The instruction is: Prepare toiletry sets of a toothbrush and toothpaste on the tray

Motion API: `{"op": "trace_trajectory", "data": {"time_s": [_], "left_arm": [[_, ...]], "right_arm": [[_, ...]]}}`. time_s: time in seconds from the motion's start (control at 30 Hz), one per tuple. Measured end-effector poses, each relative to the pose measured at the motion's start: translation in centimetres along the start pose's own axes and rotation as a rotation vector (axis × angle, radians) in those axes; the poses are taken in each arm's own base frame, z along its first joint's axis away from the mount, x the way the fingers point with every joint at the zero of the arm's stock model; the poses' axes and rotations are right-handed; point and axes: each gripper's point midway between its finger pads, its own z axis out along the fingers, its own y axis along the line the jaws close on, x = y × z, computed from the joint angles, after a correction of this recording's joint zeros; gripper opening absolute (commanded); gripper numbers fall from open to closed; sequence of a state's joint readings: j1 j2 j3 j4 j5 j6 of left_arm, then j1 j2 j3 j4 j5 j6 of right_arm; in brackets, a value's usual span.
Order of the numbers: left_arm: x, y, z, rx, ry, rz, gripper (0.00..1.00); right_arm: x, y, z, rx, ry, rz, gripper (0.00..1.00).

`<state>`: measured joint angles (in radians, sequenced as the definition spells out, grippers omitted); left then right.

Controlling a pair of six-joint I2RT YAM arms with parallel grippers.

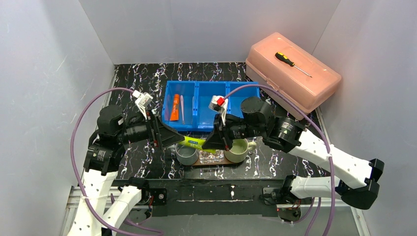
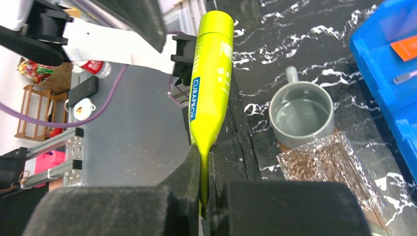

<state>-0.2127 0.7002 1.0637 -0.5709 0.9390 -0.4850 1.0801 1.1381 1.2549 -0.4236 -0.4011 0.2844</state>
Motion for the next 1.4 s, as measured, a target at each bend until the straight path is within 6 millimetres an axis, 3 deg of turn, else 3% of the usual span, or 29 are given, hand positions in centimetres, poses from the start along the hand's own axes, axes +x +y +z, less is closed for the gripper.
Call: {"op": "trace_trajectory", "data": {"time_s": [0.27, 0.57, 0.87, 1.17, 1.3, 1.37, 1.4], "left_arm": [[0.4, -0.9, -0.1, 0.044, 0.023, -0.021, 0.85], [1.1, -3.1, -0.5, 0.182, 0.055, -0.004, 0.80], [1.5, -5.2, -1.5, 0.276, 0.067, 0.041, 0.65], [1.6, -5.8, -1.8, 0.302, 0.073, 0.050, 0.40], [1.6, -5.9, -1.8, 0.307, 0.072, 0.056, 0.21], [1.6, -6.0, -1.8, 0.311, 0.073, 0.056, 0.02], [1.6, -6.0, -1.8, 0.310, 0.071, 0.058, 0.00]], "right_arm": [[-2.2, 2.5, -1.5, -0.092, -0.093, -0.062, 0.01], [-2.8, 3.2, -1.6, -0.132, -0.122, -0.081, 0.01], [-2.3, 3.6, -1.4, -0.165, -0.120, -0.069, 0.01], [-2.3, 4.1, -1.5, -0.192, -0.129, -0.070, 0.01], [-2.4, 4.3, -1.7, -0.202, -0.134, -0.072, 0.01], [-2.4, 4.3, -1.8, -0.201, -0.133, -0.072, 0.01], [-2.4, 4.4, -1.8, -0.202, -0.133, -0.071, 0.02]]}}
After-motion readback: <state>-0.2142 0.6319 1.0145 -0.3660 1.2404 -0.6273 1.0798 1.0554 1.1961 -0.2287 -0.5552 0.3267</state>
